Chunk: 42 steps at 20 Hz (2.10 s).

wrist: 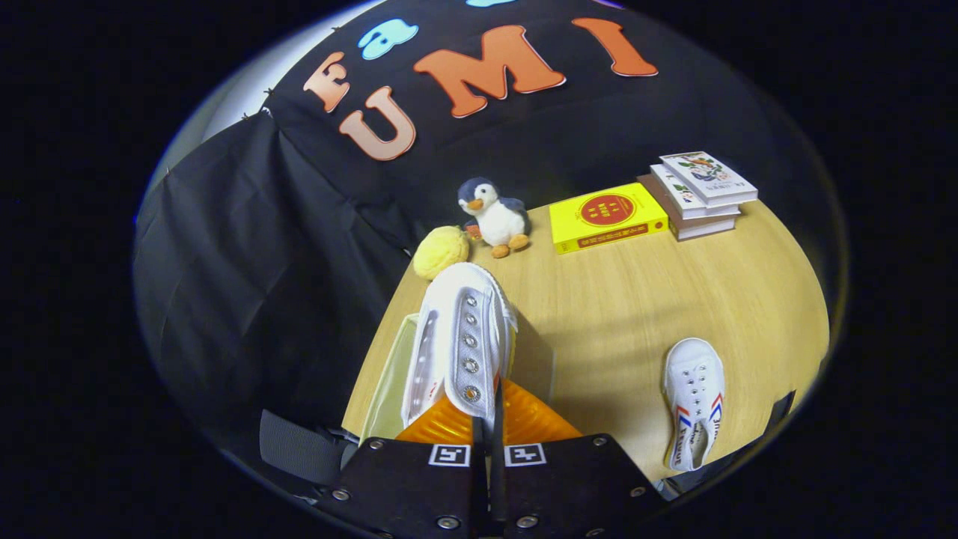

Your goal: Open the storage box then place both shoes into the box .Put the left shoe in first, then the right shoe, with the right side of both shoes facing outward in a uniform manner.

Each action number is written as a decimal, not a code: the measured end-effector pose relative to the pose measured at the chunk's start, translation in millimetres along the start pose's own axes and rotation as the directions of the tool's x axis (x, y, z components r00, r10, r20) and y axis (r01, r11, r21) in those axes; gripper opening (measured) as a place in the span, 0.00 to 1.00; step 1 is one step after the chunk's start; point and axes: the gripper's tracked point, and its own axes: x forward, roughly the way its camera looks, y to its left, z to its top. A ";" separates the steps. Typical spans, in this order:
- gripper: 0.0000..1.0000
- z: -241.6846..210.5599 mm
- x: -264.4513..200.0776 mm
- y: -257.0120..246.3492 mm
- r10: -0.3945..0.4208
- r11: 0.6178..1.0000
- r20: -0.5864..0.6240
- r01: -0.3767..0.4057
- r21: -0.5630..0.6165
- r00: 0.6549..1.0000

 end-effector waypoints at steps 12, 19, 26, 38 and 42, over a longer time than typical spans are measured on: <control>0.05 -73.5 110.1 41.4 -0.142 0.988 -0.260 0.152 0.018 0.955; 0.27 -90.7 129.8 64.4 -0.037 0.994 -0.291 0.066 0.091 0.956; 0.65 -41.7 51.7 48.2 0.073 0.997 -0.158 -0.075 -0.006 0.985; 0.93 -32.1 -34.5 -141.6 -0.219 0.974 -0.010 0.218 -0.066 0.976; 0.92 -83.8 -38.9 -221.6 -0.372 0.927 -0.123 0.362 -0.093 0.920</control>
